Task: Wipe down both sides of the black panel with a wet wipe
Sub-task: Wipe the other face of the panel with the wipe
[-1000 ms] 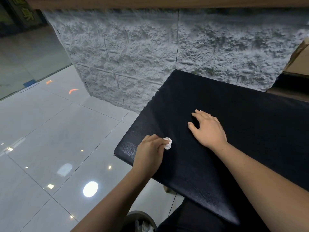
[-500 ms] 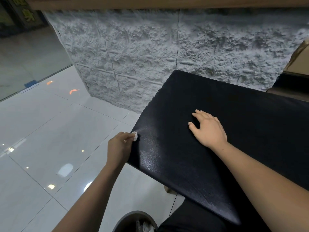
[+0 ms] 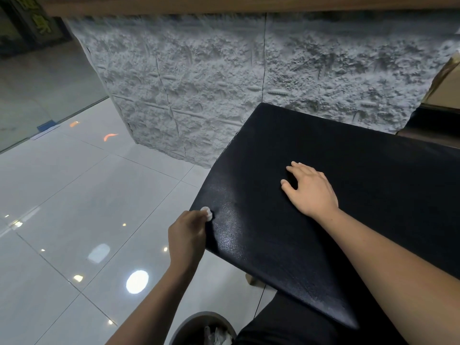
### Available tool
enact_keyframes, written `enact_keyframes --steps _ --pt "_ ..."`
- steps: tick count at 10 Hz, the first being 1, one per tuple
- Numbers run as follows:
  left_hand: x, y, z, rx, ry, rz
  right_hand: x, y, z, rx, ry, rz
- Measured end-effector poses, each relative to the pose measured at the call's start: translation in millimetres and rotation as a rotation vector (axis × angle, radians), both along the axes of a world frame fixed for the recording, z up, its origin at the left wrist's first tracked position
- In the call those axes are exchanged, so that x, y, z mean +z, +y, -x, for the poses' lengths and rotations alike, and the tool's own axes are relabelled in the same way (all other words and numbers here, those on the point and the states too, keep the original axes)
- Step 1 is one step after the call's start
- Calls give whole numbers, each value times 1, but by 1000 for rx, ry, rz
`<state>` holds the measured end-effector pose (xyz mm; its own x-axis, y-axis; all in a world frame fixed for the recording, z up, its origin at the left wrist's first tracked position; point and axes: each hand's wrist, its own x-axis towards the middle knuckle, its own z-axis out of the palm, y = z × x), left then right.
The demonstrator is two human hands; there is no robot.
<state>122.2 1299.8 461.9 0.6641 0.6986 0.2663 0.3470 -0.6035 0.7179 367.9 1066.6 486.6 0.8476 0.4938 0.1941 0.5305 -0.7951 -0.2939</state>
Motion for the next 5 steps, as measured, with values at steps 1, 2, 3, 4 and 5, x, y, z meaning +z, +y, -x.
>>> enact_keyframes --steps 1,2,3,4,5 --pt "3 -13 1 -41 -29 -46 0 1 1 -2 1 0" --pt "6 -29 -1 -71 -44 -53 1 1 1 -5 3 5" --pt "11 -51 -5 -144 -53 -72 2 0 2 -5 10 3" --pt "18 -75 -10 -207 -45 -89 2 1 3 -6 16 -4" --pt "24 -101 -13 -298 -30 -153 2 1 4 -5 13 -2"
